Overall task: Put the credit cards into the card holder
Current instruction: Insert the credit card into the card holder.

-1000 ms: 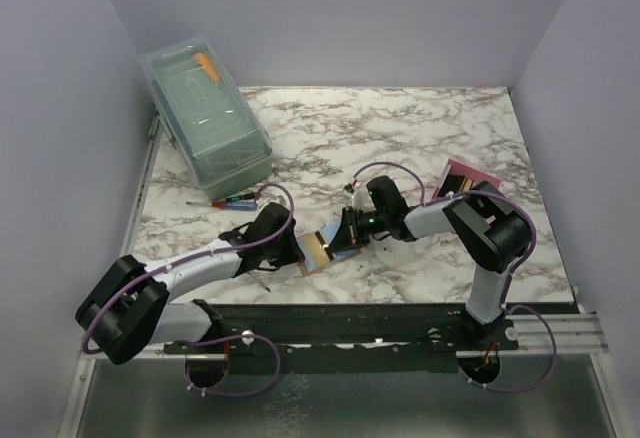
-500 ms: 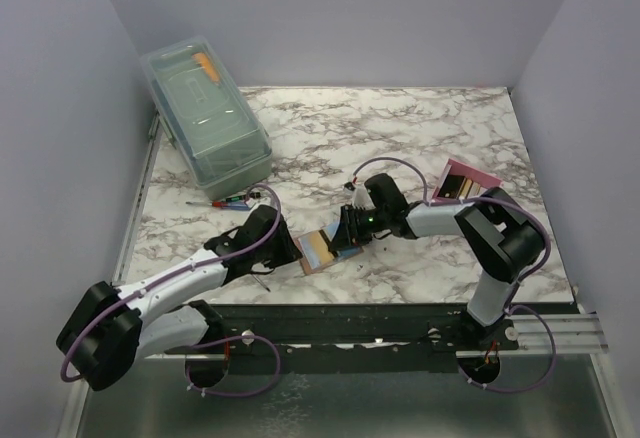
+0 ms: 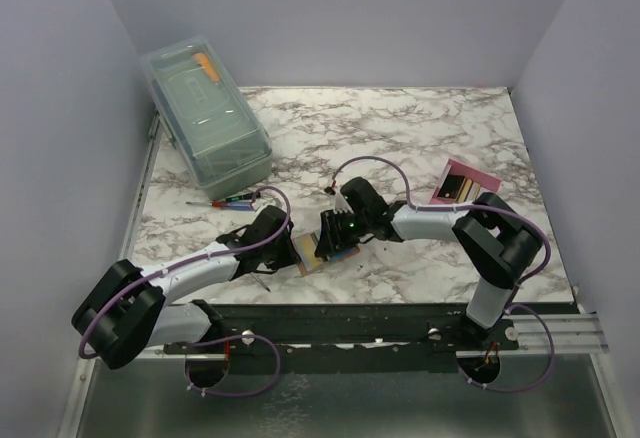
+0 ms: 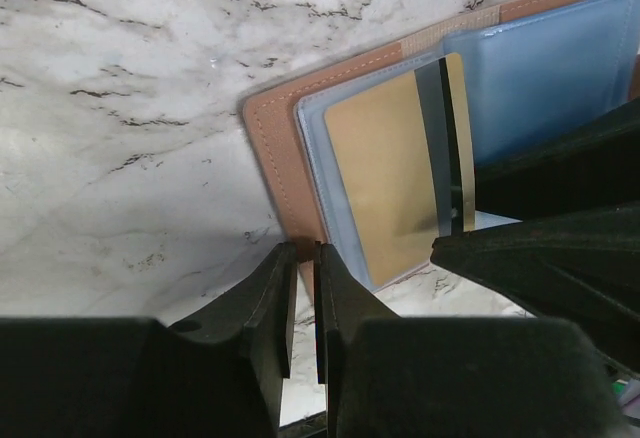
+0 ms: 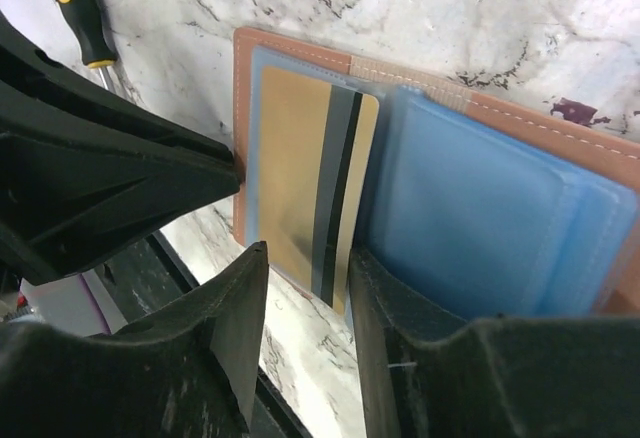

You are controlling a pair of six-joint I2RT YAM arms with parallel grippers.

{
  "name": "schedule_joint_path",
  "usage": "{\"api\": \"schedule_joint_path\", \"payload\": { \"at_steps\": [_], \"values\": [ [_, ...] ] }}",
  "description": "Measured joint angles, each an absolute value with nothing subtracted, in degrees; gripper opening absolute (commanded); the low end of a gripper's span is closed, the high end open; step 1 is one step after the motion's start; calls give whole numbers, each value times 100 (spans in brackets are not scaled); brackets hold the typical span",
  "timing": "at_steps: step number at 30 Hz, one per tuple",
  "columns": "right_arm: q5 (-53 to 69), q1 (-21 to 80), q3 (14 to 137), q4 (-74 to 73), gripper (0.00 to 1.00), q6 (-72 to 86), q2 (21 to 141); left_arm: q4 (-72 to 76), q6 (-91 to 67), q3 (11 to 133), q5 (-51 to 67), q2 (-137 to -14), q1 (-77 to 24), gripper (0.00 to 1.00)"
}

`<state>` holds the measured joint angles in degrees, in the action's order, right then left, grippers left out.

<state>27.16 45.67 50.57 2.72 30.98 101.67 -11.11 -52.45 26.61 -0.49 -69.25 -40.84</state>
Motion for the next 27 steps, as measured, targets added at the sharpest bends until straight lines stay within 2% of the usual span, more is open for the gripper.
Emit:
{"api": "schedule_joint_path", "payload": {
  "at_steps": [5, 23, 27],
  "values": [
    [2309, 4606, 5159, -78, 55, 3085, 10047, -1055, -5205, 2661, -47, -6934, -4084, 18],
    [1691, 5092, 5437, -451, 56, 3103, 10073, -958, -5089, 2733, -45, -7070, -4084, 15],
    [1566, 5100, 5428, -451, 60, 3234, 10060, -958, -5017, 2759, -30, -7094, -4073, 15]
  ]
}}
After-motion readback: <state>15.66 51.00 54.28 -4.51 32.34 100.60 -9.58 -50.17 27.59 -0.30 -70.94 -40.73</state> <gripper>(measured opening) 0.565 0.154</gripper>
